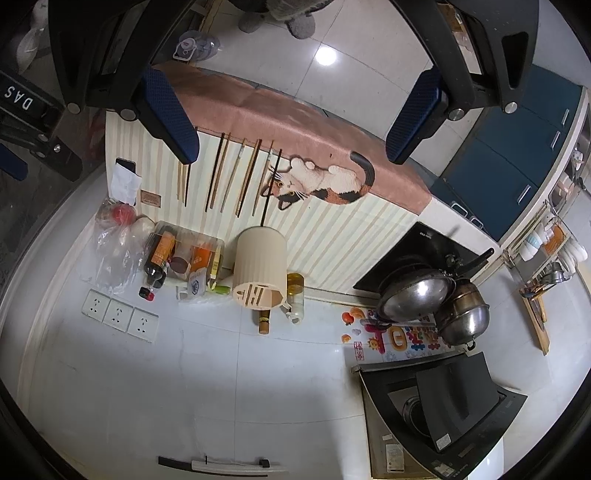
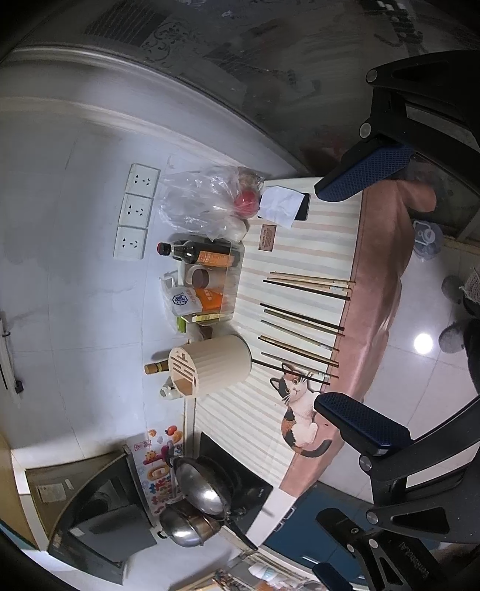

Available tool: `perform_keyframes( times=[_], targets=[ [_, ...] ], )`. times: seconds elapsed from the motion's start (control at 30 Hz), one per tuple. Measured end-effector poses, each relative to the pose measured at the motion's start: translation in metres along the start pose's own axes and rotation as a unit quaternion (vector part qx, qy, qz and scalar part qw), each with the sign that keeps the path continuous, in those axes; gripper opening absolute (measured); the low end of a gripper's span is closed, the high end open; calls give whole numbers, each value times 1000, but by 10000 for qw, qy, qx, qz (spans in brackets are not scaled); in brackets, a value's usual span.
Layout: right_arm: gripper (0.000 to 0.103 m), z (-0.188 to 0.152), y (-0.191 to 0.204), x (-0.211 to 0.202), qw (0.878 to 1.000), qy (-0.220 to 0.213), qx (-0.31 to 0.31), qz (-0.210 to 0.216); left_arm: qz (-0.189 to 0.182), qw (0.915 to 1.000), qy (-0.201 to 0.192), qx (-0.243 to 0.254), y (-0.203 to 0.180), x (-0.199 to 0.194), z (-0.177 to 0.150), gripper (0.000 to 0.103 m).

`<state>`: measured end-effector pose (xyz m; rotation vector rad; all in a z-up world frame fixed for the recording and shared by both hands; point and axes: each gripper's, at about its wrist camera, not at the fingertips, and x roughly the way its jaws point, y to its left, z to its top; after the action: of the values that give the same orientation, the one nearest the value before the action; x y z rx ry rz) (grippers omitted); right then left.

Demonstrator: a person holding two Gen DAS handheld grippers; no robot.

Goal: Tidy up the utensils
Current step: 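Lower both tools toward the row of chopsticks on the mat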

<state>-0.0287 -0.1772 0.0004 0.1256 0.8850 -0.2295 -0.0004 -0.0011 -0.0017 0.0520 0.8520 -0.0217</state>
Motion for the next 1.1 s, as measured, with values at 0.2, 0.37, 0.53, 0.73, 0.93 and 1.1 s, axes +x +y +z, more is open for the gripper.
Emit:
perform_keyframes(
  times=[0.2, 0.37, 0.53, 0.73, 0.93, 1.1],
  targets=[
    [103, -4, -2, 14, 9985, -173, 521, 69, 103, 9993, -339, 106, 13, 25, 19, 103],
    [103, -6, 0, 59, 9970, 152, 737, -175, 49, 9998, -71, 179, 27, 88, 27, 103],
    [74, -7, -9, 127, 9926, 657, 981, -295, 64, 9978, 547, 367, 28, 158, 25, 103],
    [41, -15, -28, 225, 9838, 1318, 1218, 21, 6, 9916, 1252, 333, 26, 246, 16, 103],
    [34, -15, -47, 319, 9694, 1982, 1412, 320, -88, 9810, 1927, 218, 8, 334, 13, 92],
    [35, -11, -68, 397, 9543, 2469, 1617, 468, -44, 9727, 2299, 324, -18, 398, 13, 92]
  ],
)
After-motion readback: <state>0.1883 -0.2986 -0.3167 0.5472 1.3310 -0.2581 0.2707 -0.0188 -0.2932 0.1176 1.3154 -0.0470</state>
